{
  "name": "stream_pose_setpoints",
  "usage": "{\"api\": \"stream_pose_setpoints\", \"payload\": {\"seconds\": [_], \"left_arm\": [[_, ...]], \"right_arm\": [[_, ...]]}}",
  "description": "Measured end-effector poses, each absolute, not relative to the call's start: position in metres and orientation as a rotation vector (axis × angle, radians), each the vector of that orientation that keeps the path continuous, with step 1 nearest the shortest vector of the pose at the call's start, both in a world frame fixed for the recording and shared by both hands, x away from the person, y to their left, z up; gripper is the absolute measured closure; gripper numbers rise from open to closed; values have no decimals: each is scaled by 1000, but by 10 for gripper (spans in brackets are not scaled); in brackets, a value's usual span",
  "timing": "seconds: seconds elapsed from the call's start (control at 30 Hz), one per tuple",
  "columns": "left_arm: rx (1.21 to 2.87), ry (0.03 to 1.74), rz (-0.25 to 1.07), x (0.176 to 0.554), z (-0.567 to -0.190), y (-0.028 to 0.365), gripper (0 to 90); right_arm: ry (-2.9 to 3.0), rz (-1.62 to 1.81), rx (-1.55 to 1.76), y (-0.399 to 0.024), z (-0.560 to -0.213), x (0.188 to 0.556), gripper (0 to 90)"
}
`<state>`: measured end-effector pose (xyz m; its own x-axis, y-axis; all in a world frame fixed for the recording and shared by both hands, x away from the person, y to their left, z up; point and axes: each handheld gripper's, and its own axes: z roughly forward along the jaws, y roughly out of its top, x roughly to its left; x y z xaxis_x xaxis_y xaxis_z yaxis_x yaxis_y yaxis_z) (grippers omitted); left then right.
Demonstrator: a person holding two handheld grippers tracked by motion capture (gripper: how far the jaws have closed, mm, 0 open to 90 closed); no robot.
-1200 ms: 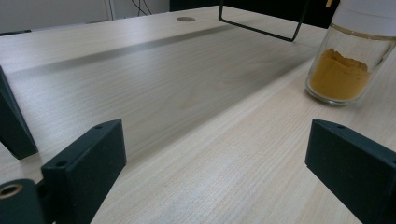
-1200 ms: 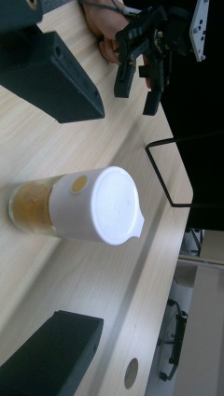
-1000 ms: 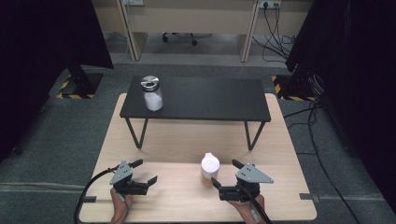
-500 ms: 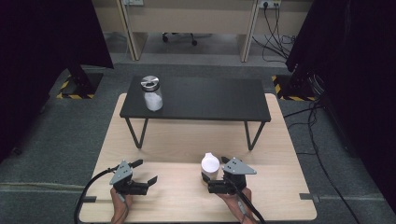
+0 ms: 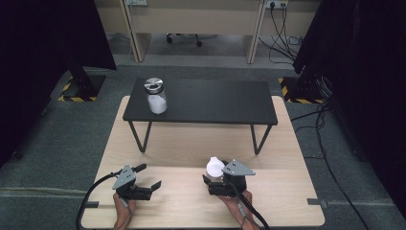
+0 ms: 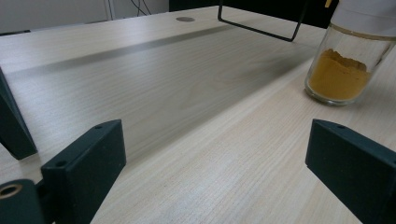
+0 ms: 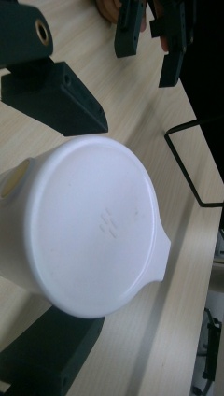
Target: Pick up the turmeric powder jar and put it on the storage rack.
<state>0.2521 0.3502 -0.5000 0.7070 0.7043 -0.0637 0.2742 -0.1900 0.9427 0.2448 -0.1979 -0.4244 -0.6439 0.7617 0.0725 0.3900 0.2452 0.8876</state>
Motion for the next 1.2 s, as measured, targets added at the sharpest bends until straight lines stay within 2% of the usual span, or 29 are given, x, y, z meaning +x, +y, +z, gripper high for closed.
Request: {"api": "stream_pose_setpoints", "payload": {"seconds": [0.13,0.33,1.2], "left_arm": [[1769,778,467,252,-500,350,43],[1768,778,468,252,-500,350,44],[1769,777,466,252,-500,350,43]], "right_arm": [[2147,1371,1064,-196,-426,247,163],[2138,1377,1049,-197,-428,246,288],[2119,1363,1014,-199,-425,241,309]]}}
